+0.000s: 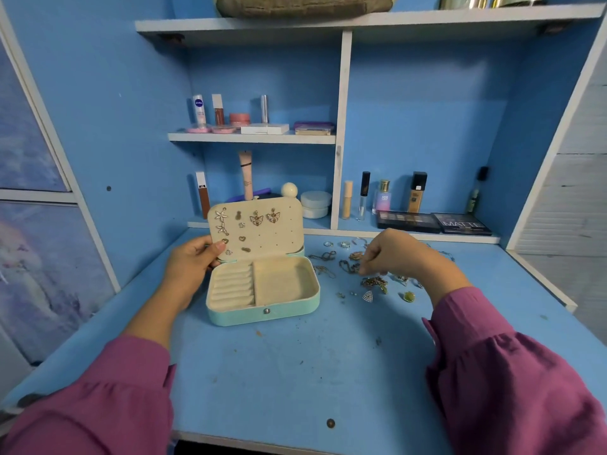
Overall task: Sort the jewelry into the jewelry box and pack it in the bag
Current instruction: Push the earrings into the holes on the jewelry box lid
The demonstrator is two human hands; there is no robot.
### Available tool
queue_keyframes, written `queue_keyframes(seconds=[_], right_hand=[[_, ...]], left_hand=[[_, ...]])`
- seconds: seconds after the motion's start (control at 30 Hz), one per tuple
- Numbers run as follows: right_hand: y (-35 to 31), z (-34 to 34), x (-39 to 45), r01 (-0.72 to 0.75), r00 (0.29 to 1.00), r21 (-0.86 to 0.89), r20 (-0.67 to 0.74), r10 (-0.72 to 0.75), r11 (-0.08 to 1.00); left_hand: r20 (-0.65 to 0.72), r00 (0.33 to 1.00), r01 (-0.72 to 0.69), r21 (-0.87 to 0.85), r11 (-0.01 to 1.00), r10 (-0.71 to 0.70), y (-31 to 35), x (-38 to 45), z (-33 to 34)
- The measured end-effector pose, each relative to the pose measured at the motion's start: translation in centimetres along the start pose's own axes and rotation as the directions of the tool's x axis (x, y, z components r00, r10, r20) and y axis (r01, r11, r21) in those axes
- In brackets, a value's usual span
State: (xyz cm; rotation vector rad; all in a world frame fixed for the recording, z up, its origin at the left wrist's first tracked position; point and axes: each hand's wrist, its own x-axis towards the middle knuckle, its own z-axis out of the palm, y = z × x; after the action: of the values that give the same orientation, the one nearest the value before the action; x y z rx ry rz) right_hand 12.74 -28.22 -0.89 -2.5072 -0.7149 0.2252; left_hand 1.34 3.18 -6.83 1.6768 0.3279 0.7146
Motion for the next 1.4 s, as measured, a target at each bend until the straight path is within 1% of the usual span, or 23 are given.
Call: queue_keyframes(seconds=[0.1,0.23,0.4,0.57,0.63,0.7,0.77,0.8,0.87,1.03,1.13,1.23,1.4], right_hand=[[0.4,-0.9,-0.2,-0.009,0.997,-0.071,0.076,0.015,0.997],[0.7,-1.9,-0.7,-0.049,0.981,-0.104,0.183,0.067,0.993],[0.5,-1.6,-0.8,-0.041,0.975,-0.165,0.207,0.075,0.985],[0.2,-1.4,-0.9,-0.006,0.972,-0.166,0.230,0.045,0.986],[0.0,-1.1,-0.8,0.025,0.984,-0.091,0.177,-0.008,0.996],[-0.7,-0.5,-0.7,0.070,0.996,0.087,0.056,-0.075,0.994],[-2.0,0.5,-0.4,0.122,0.993,0.305,-0.045,-0.113,0.944],[-2.7,1.0,-0.3,0.145,0.989,0.378,-0.088,-0.120,0.914],[-4.1,2.2,0.3,0.187,0.977,0.457,-0.175,-0.118,0.870],[-6.2,4.3,2.7,0.294,0.923,0.466,-0.364,-0.121,0.835],[-7.0,4.7,3.7,0.360,0.889,0.481,-0.438,-0.137,0.799],[-7.9,4.7,4.4,0.404,0.865,0.450,-0.470,-0.174,0.796],[-8.5,5.0,5.2,0.391,0.878,0.449,-0.443,-0.179,0.804]], left_hand=[[0.004,1.000,0.001,-0.015,1.000,-0.001,0.0,-0.1,0.0],[0.000,1.000,0.005,-0.011,1.000,-0.005,-0.1,0.0,-0.1],[0.006,1.000,0.011,0.000,1.000,-0.011,-0.3,0.2,-0.1],[0.014,1.000,0.014,-0.014,1.000,-0.014,-0.3,0.1,-0.2],[0.017,1.000,0.026,-0.024,0.999,-0.026,-0.3,0.1,-0.2],[0.021,0.999,0.049,-0.045,0.998,-0.048,-0.2,0.1,-0.2],[0.035,0.998,0.064,-0.070,0.996,-0.062,-0.2,0.1,-0.2],[0.042,0.997,0.069,-0.079,0.994,-0.066,-0.2,0.1,-0.3],[0.057,0.996,0.072,-0.084,0.994,-0.068,-0.2,0.1,-0.3],[0.065,0.995,0.077,-0.094,0.993,-0.071,-0.2,0.0,-0.3],[0.069,0.994,0.089,-0.093,0.992,-0.083,-0.2,0.1,-0.4],[0.070,0.994,0.093,-0.098,0.991,-0.086,-0.3,0.1,-0.5],[0.073,0.993,0.099,-0.102,0.990,-0.092,-0.5,0.3,-0.6]])
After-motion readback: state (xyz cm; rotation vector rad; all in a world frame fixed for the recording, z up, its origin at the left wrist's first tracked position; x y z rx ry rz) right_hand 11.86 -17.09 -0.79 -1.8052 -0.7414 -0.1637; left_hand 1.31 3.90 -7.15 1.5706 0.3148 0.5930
